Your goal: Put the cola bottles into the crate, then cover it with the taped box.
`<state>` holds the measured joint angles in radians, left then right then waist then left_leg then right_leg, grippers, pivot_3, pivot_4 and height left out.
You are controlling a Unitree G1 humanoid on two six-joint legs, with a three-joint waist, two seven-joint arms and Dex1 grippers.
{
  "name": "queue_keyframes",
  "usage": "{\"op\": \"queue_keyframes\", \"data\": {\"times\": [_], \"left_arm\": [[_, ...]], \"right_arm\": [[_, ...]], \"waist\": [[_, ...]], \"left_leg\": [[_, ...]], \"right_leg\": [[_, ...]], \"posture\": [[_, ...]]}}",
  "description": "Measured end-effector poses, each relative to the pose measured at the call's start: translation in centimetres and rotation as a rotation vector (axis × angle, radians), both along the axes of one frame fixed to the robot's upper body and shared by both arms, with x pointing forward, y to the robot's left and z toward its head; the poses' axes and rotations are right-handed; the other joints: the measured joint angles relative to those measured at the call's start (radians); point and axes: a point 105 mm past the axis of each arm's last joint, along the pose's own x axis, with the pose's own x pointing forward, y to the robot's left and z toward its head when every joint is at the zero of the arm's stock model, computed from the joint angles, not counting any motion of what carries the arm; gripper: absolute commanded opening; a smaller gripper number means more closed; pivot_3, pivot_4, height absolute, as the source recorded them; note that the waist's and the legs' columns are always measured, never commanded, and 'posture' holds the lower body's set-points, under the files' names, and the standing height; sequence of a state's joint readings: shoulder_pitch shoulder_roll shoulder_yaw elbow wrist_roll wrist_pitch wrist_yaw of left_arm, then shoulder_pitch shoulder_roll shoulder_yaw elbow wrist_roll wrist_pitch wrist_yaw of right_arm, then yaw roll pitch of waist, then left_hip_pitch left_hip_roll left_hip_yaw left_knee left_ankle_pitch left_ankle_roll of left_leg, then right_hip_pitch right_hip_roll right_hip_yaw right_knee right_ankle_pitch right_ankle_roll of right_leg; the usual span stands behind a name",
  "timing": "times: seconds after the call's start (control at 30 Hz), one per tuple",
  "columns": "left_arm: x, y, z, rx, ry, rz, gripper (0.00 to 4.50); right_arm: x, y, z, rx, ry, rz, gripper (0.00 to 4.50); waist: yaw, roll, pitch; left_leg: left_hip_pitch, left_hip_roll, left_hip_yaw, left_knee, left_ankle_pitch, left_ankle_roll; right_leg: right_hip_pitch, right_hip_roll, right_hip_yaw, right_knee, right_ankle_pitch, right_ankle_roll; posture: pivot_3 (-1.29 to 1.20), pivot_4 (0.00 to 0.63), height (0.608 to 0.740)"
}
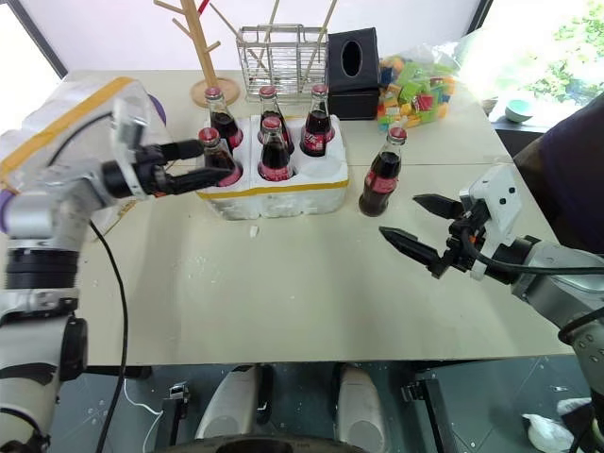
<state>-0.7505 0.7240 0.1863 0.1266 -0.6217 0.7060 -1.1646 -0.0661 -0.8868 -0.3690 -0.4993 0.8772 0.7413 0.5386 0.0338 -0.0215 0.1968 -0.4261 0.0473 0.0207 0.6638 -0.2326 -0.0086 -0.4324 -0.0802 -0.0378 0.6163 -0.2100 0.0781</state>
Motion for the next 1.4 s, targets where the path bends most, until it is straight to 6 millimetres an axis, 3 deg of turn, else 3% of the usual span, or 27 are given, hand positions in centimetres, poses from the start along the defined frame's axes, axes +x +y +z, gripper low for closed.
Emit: {"op": "queue_keyframes", "data": {"times": [0.07, 0.13, 0.23, 0.33, 0.57, 0.77, 0.87, 0.93, 1.03, 1.17, 1.33, 1.4], "left_arm": [[-2.6, -0.1, 2.2, 0.001, -0.024, -0.079, 4.48], [-4.6, -0.7, 3.2, 0.023, -0.041, -0.147, 4.48], [-6.1, -2.0, 1.2, 0.105, -0.010, -0.201, 4.48], [-6.6, -3.1, -0.4, 0.147, 0.020, -0.230, 4.48], [-6.4, -3.7, -1.9, 0.192, 0.011, -0.213, 4.48], [-6.3, -3.7, -1.9, 0.190, 0.005, -0.201, 4.48], [-6.3, -3.7, -2.2, 0.190, 0.013, -0.194, 4.50], [-6.3, -3.7, -2.2, 0.191, 0.011, -0.186, 4.50], [-6.3, -3.7, -2.3, 0.192, 0.010, -0.178, 4.50], [-6.2, -3.5, -2.9, 0.189, 0.029, -0.152, 4.50], [-6.0, -3.1, -2.3, 0.165, 0.013, -0.122, 4.50], [-5.9, -2.8, -2.1, 0.159, 0.005, -0.098, 4.50]], "right_arm": [[1.5, -0.8, -0.4, 0.031, -0.014, -0.069, 4.50], [2.7, -1.3, -0.8, 0.045, -0.016, -0.113, 4.50], [4.9, -0.8, -0.9, 0.082, -0.033, -0.126, 4.50], [6.6, 0.1, -1.8, 0.089, -0.024, -0.122, 4.50], [9.7, 1.3, -3.8, 0.123, 0.017, -0.125, 4.50], [11.4, 1.9, -4.7, 0.166, 0.044, -0.135, 4.50], [11.8, 2.4, -4.5, 0.187, 0.032, -0.119, 3.67], [11.7, 2.5, -4.4, 0.192, 0.026, -0.107, 2.78], [11.3, 2.8, -4.3, 0.207, 0.036, -0.087, 2.80], [10.5, 3.4, -1.6, 0.289, 0.013, -0.023, 2.80], [9.3, 6.3, 6.4, 0.353, -0.157, 0.144, 2.80], [8.6, 7.7, 8.8, 0.356, -0.213, 0.212, 2.80]], "waist": [[-0.003, 0.001, 0.000], [0.000, 0.002, -0.001], [-0.008, 0.003, -0.001], [-0.010, 0.003, -0.001], [-0.024, 0.003, -0.001], [-0.025, 0.003, -0.001], [-0.025, 0.003, -0.001], [-0.023, 0.003, -0.001], [-0.024, 0.004, -0.001], [-0.024, 0.007, 0.001], [-0.034, 0.007, 0.002], [-0.038, 0.007, 0.002]], "left_leg": [[0.000, 0.000, 0.001, 0.000, 0.000, 0.000], [0.001, 0.000, 0.001, 0.000, 0.000, 0.000], [0.003, 0.000, 0.002, 0.000, 0.000, 0.000], [0.003, 0.000, 0.001, 0.000, 0.000, 0.000], [0.002, 0.000, 0.002, -0.001, 0.000, 0.000], [0.002, 0.000, 0.002, -0.001, 0.000, 0.000], [0.002, 0.000, 0.002, -0.001, 0.000, 0.000], [0.002, 0.000, 0.002, -0.001, 0.000, 0.000], [0.001, 0.000, 0.002, -0.001, 0.000, 0.000], [0.000, 0.000, 0.002, -0.002, 0.000, 0.000], [0.000, 0.000, 0.005, -0.002, 0.000, 0.000], [0.000, 0.000, 0.004, -0.003, 0.000, 0.000]], "right_leg": [[0.000, 0.000, 0.001, 0.000, 0.000, 0.000], [0.000, 0.000, 0.001, 0.000, 0.000, 0.000], [0.001, 0.001, 0.002, 0.001, 0.000, 0.000], [0.001, 0.001, 0.002, 0.001, 0.000, 0.000], [0.000, 0.002, 0.003, 0.001, 0.000, 0.000], [-0.001, 0.002, 0.004, 0.002, 0.000, 0.000], [-0.001, 0.002, 0.004, 0.002, 0.000, 0.000], [-0.001, 0.002, 0.004, 0.002, 0.000, 0.000], [-0.002, 0.002, 0.004, 0.002, 0.000, 0.000], [-0.005, 0.002, 0.005, 0.004, 0.001, 0.002], [-0.008, 0.002, 0.007, 0.009, 0.001, 0.003], [-0.009, 0.003, 0.007, 0.010, 0.001, 0.004]], "posture": [[0.00, 0.150, 0.740], [0.00, 0.150, 0.740], [0.00, 0.150, 0.740], [0.00, 0.150, 0.740], [0.00, 0.150, 0.740], [0.00, 0.150, 0.740], [0.00, 0.150, 0.740], [0.00, 0.150, 0.740], [0.00, 0.150, 0.740], [0.00, 0.150, 0.740], [0.00, 0.150, 0.740], [0.00, 0.150, 0.740]]}}
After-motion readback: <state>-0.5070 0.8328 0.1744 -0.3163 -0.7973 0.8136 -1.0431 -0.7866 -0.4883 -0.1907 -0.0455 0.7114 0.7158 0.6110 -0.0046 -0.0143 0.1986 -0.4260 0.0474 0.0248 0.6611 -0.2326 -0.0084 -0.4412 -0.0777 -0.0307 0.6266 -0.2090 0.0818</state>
